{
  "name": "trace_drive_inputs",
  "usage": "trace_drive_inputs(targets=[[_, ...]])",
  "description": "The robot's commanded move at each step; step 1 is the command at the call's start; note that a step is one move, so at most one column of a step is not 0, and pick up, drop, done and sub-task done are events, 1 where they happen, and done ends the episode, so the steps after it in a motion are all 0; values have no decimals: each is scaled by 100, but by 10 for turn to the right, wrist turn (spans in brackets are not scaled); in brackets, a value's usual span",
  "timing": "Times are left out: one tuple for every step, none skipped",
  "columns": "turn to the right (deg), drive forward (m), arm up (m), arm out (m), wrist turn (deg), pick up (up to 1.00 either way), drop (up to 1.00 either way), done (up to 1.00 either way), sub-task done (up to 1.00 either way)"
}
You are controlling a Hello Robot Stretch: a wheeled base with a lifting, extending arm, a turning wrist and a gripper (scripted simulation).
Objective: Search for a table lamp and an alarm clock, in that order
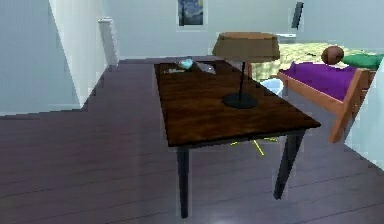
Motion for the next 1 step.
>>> trace_drive_inputs(targets=[[60, 0, 0, 0, 0, 0, 0, 0, 0]])
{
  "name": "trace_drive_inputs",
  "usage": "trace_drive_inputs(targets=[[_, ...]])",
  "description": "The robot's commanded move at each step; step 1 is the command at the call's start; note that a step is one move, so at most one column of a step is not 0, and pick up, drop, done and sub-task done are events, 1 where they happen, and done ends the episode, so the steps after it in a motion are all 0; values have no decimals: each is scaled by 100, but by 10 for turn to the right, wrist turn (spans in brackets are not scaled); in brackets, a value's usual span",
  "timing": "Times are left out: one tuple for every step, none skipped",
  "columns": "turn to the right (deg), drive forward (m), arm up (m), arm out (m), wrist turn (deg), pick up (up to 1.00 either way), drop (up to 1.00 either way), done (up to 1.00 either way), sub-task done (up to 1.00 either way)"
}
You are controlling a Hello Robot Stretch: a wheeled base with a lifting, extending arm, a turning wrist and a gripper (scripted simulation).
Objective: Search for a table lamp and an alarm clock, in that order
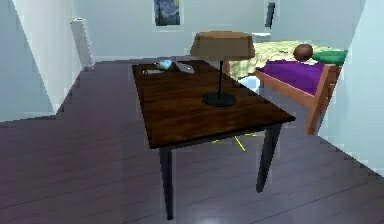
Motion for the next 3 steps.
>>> trace_drive_inputs(targets=[[0, 40, 0, 0, 0, 0, 0, 0, 0], [90, 0, 0, 0, 0, 0, 0, 0, 0], [0, 0, 0, 0, 0, 0, 0, 0, 100]])
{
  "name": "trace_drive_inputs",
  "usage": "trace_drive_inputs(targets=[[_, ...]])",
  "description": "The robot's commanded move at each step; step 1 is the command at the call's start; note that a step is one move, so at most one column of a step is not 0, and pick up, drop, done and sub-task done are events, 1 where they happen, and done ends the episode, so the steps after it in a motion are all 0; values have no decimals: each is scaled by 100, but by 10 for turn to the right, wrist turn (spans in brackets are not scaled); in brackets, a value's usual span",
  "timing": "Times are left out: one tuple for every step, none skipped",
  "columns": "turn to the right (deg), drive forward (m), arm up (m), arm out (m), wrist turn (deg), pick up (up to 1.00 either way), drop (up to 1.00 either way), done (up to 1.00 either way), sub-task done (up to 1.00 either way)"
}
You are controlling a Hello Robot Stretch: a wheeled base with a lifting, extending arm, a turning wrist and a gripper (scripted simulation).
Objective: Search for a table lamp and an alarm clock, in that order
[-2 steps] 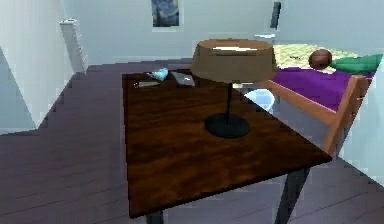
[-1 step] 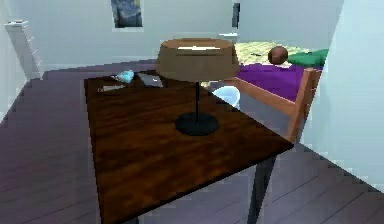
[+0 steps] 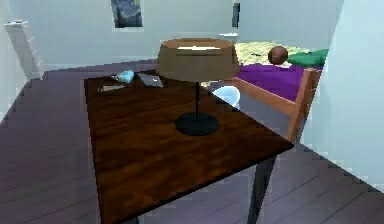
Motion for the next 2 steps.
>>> trace_drive_inputs(targets=[[450, 0, 0, 0, 0, 0, 0, 0, 0], [60, 0, 0, 0, 0, 0, 0, 0, 0]])
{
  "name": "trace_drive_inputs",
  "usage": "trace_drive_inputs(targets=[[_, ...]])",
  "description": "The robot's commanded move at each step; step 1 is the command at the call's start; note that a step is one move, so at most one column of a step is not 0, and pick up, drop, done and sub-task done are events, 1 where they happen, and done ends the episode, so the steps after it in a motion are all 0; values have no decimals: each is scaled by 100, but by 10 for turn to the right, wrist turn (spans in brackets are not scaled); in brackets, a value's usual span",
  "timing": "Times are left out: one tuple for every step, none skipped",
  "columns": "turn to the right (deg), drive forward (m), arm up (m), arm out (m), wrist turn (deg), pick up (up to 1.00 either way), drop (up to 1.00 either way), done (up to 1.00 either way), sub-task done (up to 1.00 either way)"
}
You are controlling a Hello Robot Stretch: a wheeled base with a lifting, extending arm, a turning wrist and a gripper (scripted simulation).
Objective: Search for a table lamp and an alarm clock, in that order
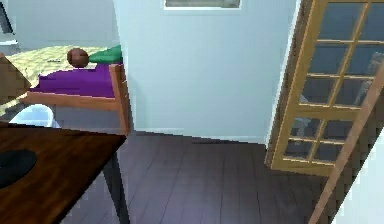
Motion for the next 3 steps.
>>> trace_drive_inputs(targets=[[0, 90, 0, 0, 0, 0, 0, 0, 0], [450, 0, 0, 0, 0, 0, 0, 0, 0], [300, 0, 0, 0, 0, 0, 0, 0, 0]])
